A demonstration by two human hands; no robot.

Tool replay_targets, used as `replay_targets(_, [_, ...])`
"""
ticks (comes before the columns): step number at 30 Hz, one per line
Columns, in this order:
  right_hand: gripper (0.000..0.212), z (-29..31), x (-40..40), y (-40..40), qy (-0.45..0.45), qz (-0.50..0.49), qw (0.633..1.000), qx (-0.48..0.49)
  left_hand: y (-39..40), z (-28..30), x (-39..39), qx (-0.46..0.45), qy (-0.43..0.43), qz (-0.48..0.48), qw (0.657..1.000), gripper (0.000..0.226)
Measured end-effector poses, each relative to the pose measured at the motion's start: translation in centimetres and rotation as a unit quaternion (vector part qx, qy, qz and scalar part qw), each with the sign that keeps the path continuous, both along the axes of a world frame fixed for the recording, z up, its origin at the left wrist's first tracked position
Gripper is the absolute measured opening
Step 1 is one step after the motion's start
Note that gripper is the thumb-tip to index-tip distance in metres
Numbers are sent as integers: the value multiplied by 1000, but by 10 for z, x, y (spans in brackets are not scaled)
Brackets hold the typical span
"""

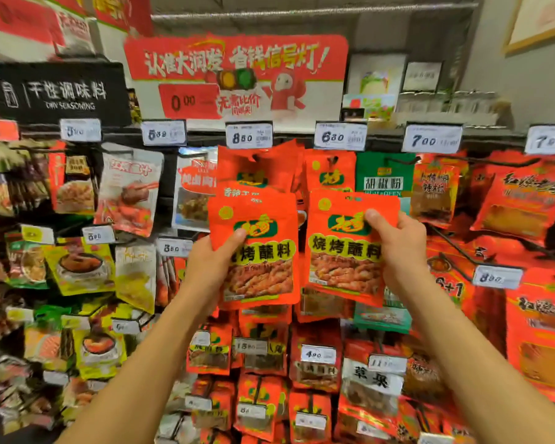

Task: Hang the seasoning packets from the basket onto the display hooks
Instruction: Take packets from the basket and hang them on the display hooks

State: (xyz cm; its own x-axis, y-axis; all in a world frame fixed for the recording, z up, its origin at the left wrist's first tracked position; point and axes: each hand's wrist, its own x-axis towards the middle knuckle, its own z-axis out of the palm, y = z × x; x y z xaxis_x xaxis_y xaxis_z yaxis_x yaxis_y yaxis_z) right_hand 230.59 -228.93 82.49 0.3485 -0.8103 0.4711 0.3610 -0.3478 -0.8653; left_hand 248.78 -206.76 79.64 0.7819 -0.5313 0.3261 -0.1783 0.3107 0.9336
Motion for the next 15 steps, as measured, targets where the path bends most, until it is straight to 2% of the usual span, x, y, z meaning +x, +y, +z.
replay_targets(2, [19,13,8,-2,3,3,1000,2,-10,5,2,-3,-15,-19,1000,8])
replay_targets(6, [23,34,30,-7,14,8,1000,-8,-39,14,0,5,-17,-50,999,16])
replay_targets(9, [23,50,45,-13,19,10,1000,0,-60,20,1,4,-13,-46,999,9])
replay_targets(15, [20,65,59,-24,15,-24,999,18,-86,32,3,-11,-11,-26,1000,13])
